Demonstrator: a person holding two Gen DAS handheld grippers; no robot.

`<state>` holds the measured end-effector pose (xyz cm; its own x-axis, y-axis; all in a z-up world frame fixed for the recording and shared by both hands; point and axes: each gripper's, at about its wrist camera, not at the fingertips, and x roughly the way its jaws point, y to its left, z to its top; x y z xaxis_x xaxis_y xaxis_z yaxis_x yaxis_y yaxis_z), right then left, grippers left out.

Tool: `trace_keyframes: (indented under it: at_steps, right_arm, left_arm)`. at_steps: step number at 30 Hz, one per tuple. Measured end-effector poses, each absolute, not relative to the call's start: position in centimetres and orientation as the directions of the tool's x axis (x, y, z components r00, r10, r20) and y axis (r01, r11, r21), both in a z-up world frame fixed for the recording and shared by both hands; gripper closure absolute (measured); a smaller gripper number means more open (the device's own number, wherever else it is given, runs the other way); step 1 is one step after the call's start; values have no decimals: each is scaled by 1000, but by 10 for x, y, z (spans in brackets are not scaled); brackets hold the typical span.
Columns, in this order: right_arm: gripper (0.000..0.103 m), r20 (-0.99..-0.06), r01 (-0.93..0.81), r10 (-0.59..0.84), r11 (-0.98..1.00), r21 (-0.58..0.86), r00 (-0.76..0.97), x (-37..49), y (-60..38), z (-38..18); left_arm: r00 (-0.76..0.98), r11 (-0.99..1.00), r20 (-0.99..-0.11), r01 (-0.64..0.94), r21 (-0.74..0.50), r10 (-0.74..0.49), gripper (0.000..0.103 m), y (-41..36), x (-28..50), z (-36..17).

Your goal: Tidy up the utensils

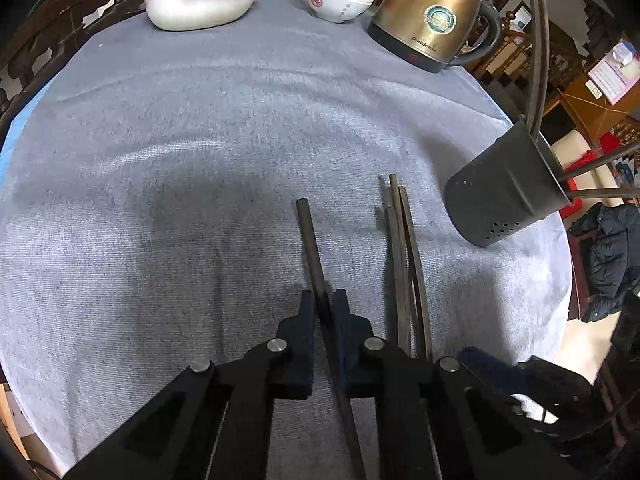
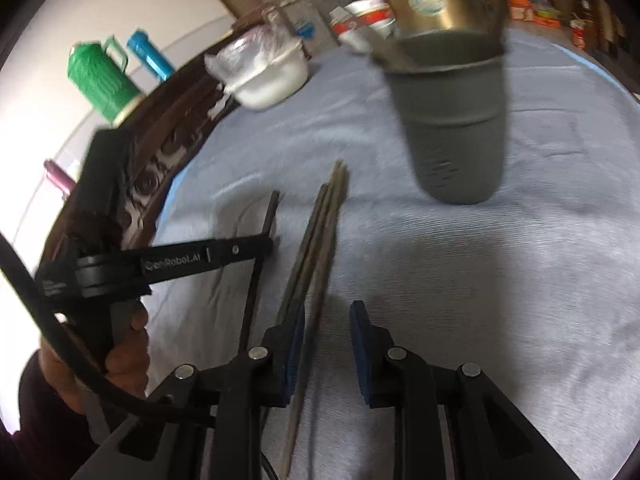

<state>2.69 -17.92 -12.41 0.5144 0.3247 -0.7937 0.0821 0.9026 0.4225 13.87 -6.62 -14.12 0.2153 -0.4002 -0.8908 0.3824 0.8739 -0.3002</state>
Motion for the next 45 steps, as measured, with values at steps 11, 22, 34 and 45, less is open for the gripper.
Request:
trace_keyframes:
  at_steps: [11, 22, 34, 45]
  right_arm:
    - [95, -863, 78, 241, 949, 305, 445, 32, -164, -134]
    - [94, -871, 93, 239, 948, 305, 429, 31, -167, -133]
    - [93, -877, 203, 263, 908, 366, 401, 36, -195, -124]
    - [93, -887, 184, 202, 936, 300, 416, 95, -194, -123]
  left_arm:
    - [178, 867, -887, 360, -344, -426, 92, -51, 139, -141]
    - [179, 868, -885, 354, -349, -429, 93, -50, 143, -144]
    - [110, 845, -886, 373, -383, -451, 93, -47, 152, -145]
    - [102, 870, -893, 295, -394, -439, 89, -48, 173, -145]
